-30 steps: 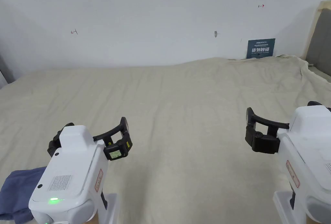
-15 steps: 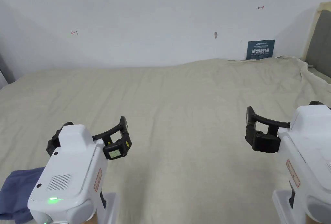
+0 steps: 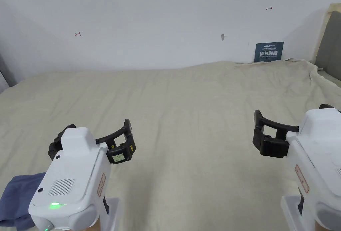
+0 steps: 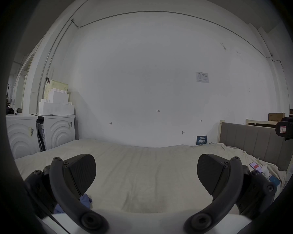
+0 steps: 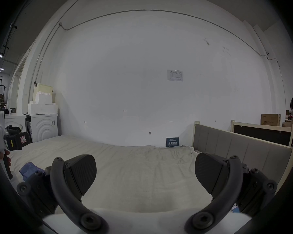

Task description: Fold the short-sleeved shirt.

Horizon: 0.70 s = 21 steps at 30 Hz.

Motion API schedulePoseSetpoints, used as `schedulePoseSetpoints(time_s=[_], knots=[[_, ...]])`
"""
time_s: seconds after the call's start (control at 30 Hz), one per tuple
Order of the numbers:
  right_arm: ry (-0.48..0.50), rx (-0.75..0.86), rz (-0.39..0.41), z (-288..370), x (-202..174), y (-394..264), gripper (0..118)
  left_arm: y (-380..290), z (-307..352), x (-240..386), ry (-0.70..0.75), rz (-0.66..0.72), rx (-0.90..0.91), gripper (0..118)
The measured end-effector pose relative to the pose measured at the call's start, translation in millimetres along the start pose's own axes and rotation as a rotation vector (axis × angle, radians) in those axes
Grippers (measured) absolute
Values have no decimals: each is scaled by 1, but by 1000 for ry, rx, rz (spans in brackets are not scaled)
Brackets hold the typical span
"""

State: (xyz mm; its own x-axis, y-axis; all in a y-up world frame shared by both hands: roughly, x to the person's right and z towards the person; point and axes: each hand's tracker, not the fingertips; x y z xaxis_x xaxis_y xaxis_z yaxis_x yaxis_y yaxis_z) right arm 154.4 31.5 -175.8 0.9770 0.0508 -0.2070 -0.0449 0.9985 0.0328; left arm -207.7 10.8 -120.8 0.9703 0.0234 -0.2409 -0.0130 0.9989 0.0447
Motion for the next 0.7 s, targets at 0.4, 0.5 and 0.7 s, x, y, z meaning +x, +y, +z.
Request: schedulePoseSetpoints(time_s=[0.4,0.5,0.7], knots=[[1,3,-1,2,-2,2,115,0,0,0,4,1,-5,118],[0,4,-1,3,-4,5,115,0,0,1,2,-4,-4,118],[-4,10,-5,4,-2,5,115,0,1,3,6,-16,-5,118]])
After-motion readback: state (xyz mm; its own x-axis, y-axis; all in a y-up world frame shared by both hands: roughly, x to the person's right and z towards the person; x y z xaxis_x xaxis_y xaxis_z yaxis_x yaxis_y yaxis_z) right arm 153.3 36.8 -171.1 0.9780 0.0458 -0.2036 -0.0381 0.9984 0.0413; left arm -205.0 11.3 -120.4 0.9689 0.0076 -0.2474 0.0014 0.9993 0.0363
